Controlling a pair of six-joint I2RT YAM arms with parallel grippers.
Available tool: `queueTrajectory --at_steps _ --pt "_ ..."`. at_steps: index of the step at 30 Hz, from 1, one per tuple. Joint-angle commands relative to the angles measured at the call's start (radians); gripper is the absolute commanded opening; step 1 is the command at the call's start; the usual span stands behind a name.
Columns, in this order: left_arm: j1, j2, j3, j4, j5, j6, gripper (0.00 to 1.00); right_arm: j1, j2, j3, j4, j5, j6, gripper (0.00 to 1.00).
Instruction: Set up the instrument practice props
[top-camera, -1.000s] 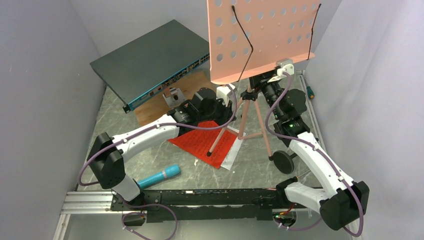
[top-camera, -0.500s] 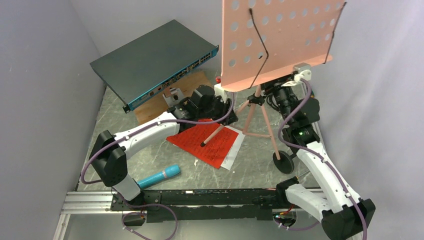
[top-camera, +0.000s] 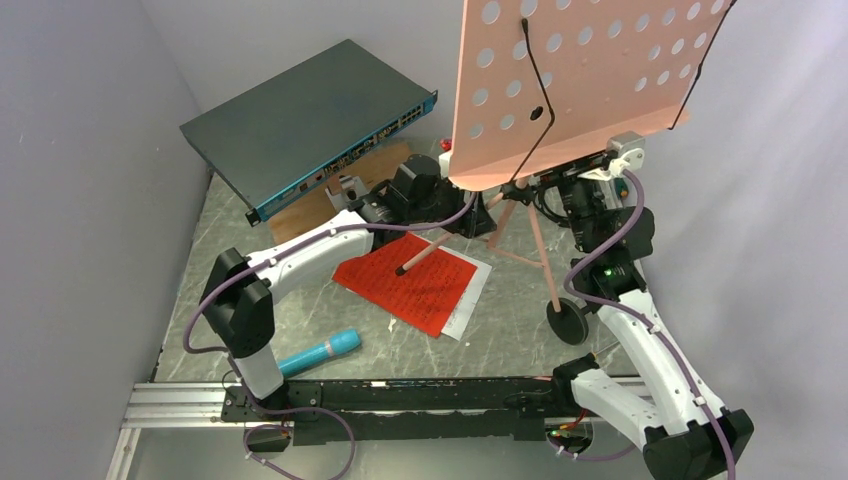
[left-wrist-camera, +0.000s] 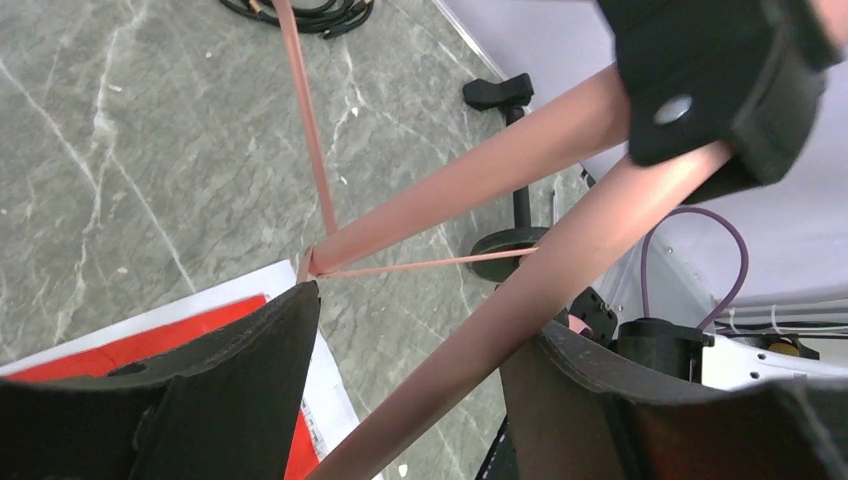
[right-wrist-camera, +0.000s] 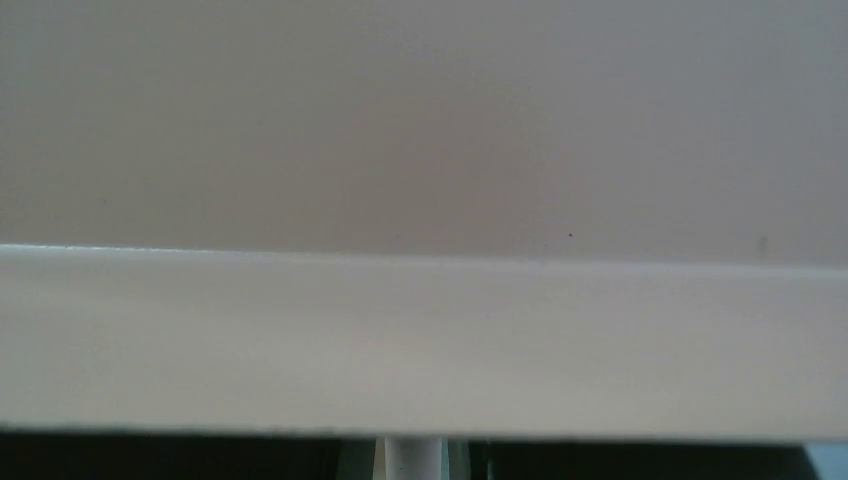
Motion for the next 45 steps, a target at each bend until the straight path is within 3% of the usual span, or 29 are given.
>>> queueTrajectory --at_steps 1,3,7,14,23,25,33,39,45 --pt "0.004 0.024 0.11 0.011 -0.012 0.023 0.67 0.003 -0.025 0.067 0.288 -0.035 0.013 0.0" --pt "0.013 0.045 0.154 -0.032 -0.036 0.055 0.62 0.003 -0.017 0.069 0.288 -0.039 0.023 0.0" --pt "0.088 0.073 0.147 -0.058 -0.004 0.029 0.41 0.003 -0.014 0.067 0.288 -0.013 0.02 0.0" --pt "0.102 0.093 0.095 -0.152 -0.077 0.142 0.34 0.003 0.006 0.095 0.301 0.062 0.026 0.0" --pt "0.106 0.086 0.022 -0.192 -0.187 0.193 0.27 0.003 0.03 0.183 0.323 0.029 0.032 0.0" --pt "0.109 0.087 0.038 -0.2 -0.186 0.198 0.3 0.003 0.026 0.18 0.321 0.027 0.029 0.0" --pt "0.114 0.116 0.146 -0.224 -0.099 0.179 0.69 0.004 0.02 0.098 0.291 0.101 -0.001 0.0" --pt "0.114 0.049 0.142 -0.233 -0.069 0.159 0.96 0.02 0.059 0.105 0.288 0.148 -0.071 0.0" --pt "0.115 -0.062 0.106 -0.269 -0.12 0.168 0.99 0.094 0.164 0.155 0.303 0.233 -0.237 0.0"
